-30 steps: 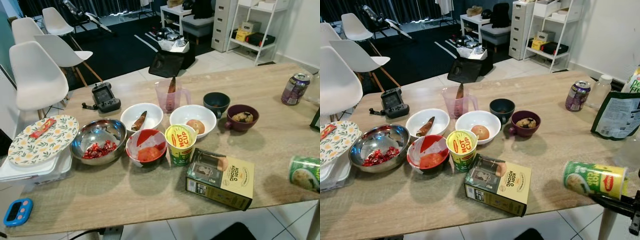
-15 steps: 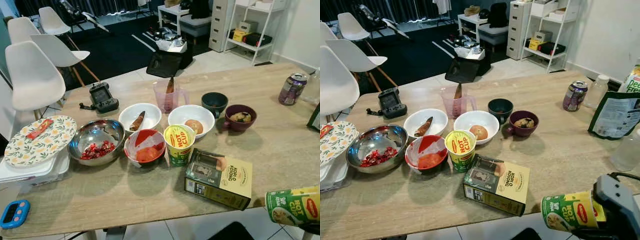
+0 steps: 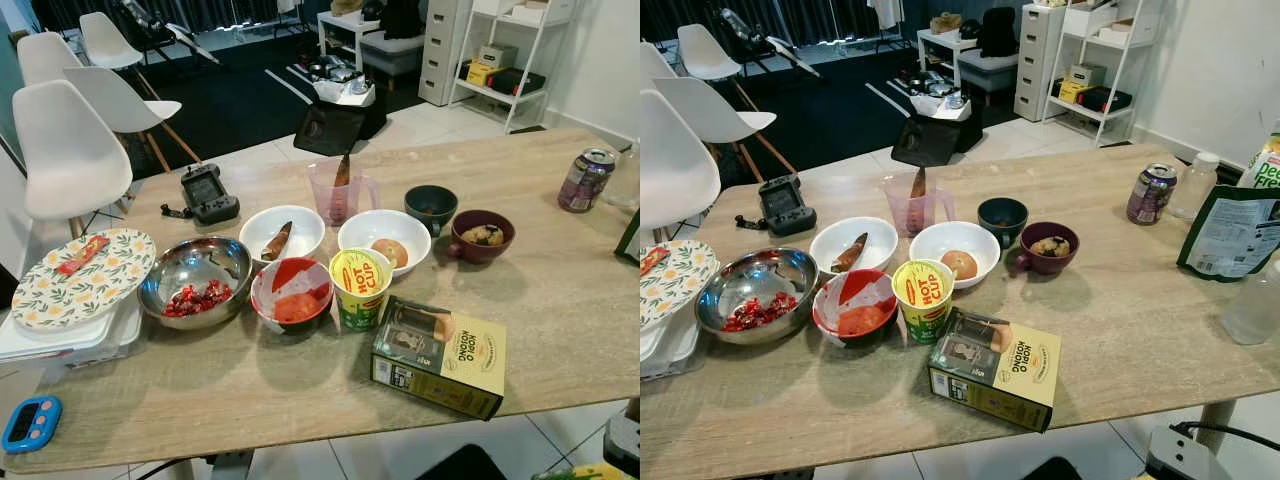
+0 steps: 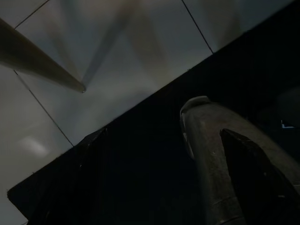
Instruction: Restocking fridge
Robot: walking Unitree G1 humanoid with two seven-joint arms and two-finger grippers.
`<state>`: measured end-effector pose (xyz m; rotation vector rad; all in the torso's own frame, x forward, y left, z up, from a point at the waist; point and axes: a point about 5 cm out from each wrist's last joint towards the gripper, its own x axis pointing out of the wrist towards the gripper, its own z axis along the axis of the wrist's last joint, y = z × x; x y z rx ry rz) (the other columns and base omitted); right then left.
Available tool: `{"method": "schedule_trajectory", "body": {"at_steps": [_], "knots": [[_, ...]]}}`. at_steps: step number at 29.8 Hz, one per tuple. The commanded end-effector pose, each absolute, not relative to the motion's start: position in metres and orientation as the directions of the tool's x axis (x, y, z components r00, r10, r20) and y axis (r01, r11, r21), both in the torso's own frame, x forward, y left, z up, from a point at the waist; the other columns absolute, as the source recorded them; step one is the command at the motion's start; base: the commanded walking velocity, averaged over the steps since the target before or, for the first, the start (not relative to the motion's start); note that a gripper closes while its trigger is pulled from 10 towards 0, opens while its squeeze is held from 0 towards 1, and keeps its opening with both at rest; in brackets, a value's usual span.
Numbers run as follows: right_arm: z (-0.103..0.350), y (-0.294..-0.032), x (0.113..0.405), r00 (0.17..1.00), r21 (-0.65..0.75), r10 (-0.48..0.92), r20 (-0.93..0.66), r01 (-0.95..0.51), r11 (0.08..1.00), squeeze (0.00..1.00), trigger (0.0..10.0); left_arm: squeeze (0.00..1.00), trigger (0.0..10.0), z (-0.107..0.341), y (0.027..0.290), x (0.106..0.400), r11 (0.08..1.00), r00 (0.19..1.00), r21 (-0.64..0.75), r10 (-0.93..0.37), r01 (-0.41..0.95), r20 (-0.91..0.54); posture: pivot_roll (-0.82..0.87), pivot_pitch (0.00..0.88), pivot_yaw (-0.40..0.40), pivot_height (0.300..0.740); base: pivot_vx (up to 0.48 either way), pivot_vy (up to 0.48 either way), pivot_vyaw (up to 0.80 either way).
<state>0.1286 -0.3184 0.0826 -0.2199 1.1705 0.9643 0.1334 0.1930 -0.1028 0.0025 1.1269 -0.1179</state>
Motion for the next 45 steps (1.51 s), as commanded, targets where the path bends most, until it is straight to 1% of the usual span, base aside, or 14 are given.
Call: {"method": "schedule_trajectory", "body": {"at_steps": [1,3,4,5,6,7,12,13,22,24,27,32,37,45], "knots": [[0.073,-0.32,0.125,0.047,0.317,0.496,-0.867,-0.717,0.621,0.0,0.0,0.0,10.0,-0.103,0.193,0.133,0.993,0.419,-0.053,-0.094,0.109,-0.903,-0.18,0.0,0.036,0.74,0.0,0.0,0.0],[0.064,-0.324,0.122,0.042,0.304,0.463,-0.885,-0.701,0.645,0.0,0.0,0.0,10.0,-0.103,0.193,0.133,0.993,0.419,-0.052,-0.094,0.11,-0.903,-0.18,0.0,0.036,0.74,0.0,0.0,0.0],[0.047,-0.331,0.118,0.035,0.28,0.405,-0.914,-0.667,0.691,0.0,4.4,0.0,10.0,-0.103,0.193,0.133,0.993,0.42,-0.052,-0.094,0.111,-0.903,-0.18,0.0,0.032,0.74,0.0,0.0,0.0],[0.031,-0.334,0.11,0.014,0.273,0.363,-0.932,-0.635,0.723,0.0,6.3,0.0,10.0,-0.103,0.194,0.133,0.992,0.421,-0.051,-0.093,0.111,-0.902,-0.17,0.0,0.031,0.74,0.0,0.0,0.0],[0.031,-0.334,0.11,0.014,0.273,0.363,-0.932,-0.635,0.723,0.0,6.3,0.0,10.0,-0.103,0.194,0.133,0.992,0.421,-0.051,-0.093,0.111,-0.902,-0.17,0.0,0.031,0.74,0.0,0.0,0.0],[0.021,-0.336,0.105,-0.006,0.27,0.338,-0.941,-0.616,0.74,0.0,10.0,0.0,10.0,-0.103,0.194,0.134,0.992,0.421,-0.05,-0.093,0.112,-0.902,-0.17,0.0,0.031,0.74,0.0,0.0,0.0],[-0.013,-0.339,0.096,0.015,0.178,0.218,-0.976,-0.523,0.834,0.0,10.0,0.0,10.0,-0.103,0.195,0.133,0.993,0.42,-0.047,-0.09,0.112,-0.903,-0.17,0.0,0.039,0.74,0.0,0.0,0.0],[-0.029,-0.34,0.091,0.022,0.104,0.129,-0.991,-0.471,0.876,0.0,10.0,0.0,10.0,-0.103,0.196,0.132,0.992,0.417,-0.043,-0.088,0.115,-0.905,-0.17,0.0,0.041,0.74,0.0,0.0,0.0],[-0.062,-0.327,0.083,0.103,-0.049,-0.019,-0.995,-0.3,0.953,0.0,10.0,0.0,10.0,-0.103,0.197,0.132,0.993,0.416,-0.035,-0.079,0.111,-0.906,-0.16,0.0,0.049,0.74,0.0,0.0,0.0],[-0.075,-0.315,0.084,0.165,-0.109,-0.086,-0.983,-0.137,0.985,0.0,10.0,0.0,10.0,-0.103,0.198,0.132,0.995,0.418,-0.029,-0.068,0.1,-0.906,-0.16,0.0,0.049,0.74,0.0,0.0,0.0],[-0.08,-0.308,0.086,0.205,-0.12,-0.111,-0.972,-0.032,0.992,0.0,10.0,0.0,10.0,-0.103,0.199,0.132,0.995,0.418,-0.027,-0.064,0.095,-0.906,-0.16,0.0,0.049,0.74,0.0,0.0,0.0],[-0.094,-0.284,0.082,0.201,-0.139,-0.175,-0.964,0.183,0.973,0.0,10.0,0.0,10.0,-0.103,0.2,0.131,0.997,0.414,-0.019,-0.05,0.079,-0.909,-0.13,0.0,0.052,0.74,0.0,0.0,0.0],[-0.1,-0.258,0.098,0.216,-0.143,-0.167,-0.962,0.121,0.982,0.0,10.0,0.0,10.0,-0.103,0.203,0.128,0.999,0.418,-0.014,-0.025,0.031,-0.908,-0.08,0.0,0.014,0.74,0.0,0.0,0.0],[-0.099,-0.253,0.11,0.236,-0.174,-0.173,-0.956,0.015,0.985,0.0,10.0,0.0,10.0,-0.106,0.205,0.121,1.0,0.411,-0.016,-0.007,-0.02,-0.912,-0.03,0.0,-0.022,0.74,0.0,0.0,0.0]]}}
